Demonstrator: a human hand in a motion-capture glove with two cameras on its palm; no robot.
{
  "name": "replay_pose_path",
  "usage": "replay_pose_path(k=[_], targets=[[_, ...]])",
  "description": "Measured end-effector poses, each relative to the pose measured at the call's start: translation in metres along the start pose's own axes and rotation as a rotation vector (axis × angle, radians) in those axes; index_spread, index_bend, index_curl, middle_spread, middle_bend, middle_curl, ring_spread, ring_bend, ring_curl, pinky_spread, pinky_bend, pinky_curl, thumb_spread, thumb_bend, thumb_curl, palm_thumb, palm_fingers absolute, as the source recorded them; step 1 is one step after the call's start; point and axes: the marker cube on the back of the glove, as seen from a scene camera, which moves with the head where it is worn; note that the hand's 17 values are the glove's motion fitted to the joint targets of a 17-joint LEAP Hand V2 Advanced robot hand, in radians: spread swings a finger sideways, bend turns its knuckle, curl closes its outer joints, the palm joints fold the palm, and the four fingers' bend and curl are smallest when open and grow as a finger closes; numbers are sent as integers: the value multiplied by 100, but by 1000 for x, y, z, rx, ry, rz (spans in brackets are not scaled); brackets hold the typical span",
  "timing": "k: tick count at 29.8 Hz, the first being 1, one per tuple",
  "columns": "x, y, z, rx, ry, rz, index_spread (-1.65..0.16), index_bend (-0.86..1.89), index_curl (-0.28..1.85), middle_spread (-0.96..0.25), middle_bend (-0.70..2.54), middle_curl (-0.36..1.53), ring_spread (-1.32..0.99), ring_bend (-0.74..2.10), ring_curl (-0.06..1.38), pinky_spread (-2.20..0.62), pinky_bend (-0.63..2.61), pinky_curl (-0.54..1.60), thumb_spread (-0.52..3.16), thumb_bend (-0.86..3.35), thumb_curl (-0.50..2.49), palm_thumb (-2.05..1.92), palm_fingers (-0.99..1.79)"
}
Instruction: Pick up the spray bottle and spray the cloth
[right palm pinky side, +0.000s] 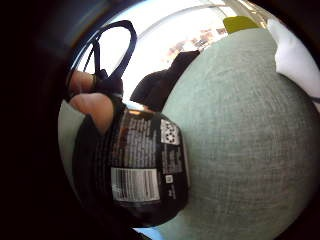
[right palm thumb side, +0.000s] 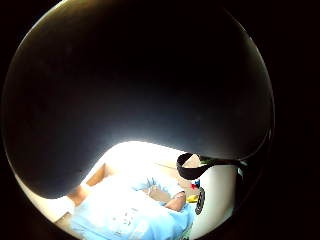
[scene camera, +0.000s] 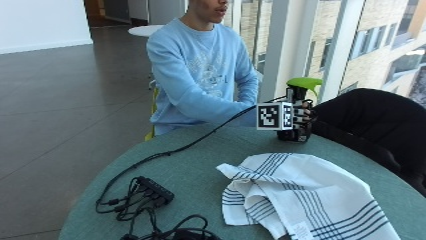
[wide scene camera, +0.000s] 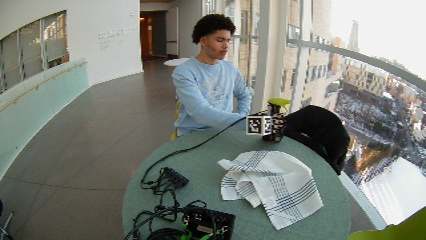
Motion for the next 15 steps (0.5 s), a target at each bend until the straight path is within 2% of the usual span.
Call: replay_pose_path(k=[9,12,15], targets=[[-3,9,-10,-44,57,-34,-23,14,43,-8,28,46,-8,36,38,7,17,33,107,-3,46,82,106],[-11,20,-31,-36,119,-59,-26,3,38,-8,29,47,-8,39,40,8,22,35,108,-3,44,80,92],[-21,38,-61,-55,196,-59,-28,4,35,-8,29,47,-8,39,40,9,23,36,108,-3,43,80,88]])
